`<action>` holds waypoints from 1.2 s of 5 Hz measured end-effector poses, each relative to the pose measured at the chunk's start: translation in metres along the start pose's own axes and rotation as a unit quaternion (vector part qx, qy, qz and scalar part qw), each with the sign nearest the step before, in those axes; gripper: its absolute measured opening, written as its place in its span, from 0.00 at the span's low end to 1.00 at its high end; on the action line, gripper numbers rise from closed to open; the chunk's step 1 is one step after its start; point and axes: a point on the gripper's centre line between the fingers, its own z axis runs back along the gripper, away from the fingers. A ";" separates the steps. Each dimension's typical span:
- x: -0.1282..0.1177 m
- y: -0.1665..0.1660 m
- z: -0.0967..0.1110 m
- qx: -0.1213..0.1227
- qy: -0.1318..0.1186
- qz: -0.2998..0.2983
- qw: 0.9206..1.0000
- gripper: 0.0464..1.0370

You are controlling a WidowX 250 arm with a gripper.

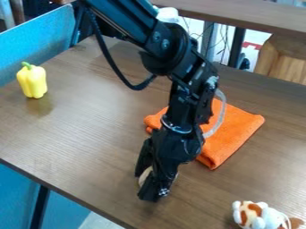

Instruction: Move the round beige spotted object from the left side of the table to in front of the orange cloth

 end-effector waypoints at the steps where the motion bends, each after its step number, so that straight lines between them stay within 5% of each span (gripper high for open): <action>1: -0.029 0.003 0.005 -0.069 -0.037 0.052 0.996 0.96; 2: -0.054 0.011 0.040 -0.109 -0.110 0.100 0.983 0.96; 3: -0.065 0.020 0.050 -0.139 -0.134 0.119 0.974 0.96; 4: -0.067 0.024 0.056 -0.138 -0.136 0.117 0.974 0.96; 5: -0.078 0.037 0.051 -0.110 -0.120 0.138 0.977 0.96; 6: -0.094 0.055 0.047 -0.032 -0.094 0.183 0.978 0.96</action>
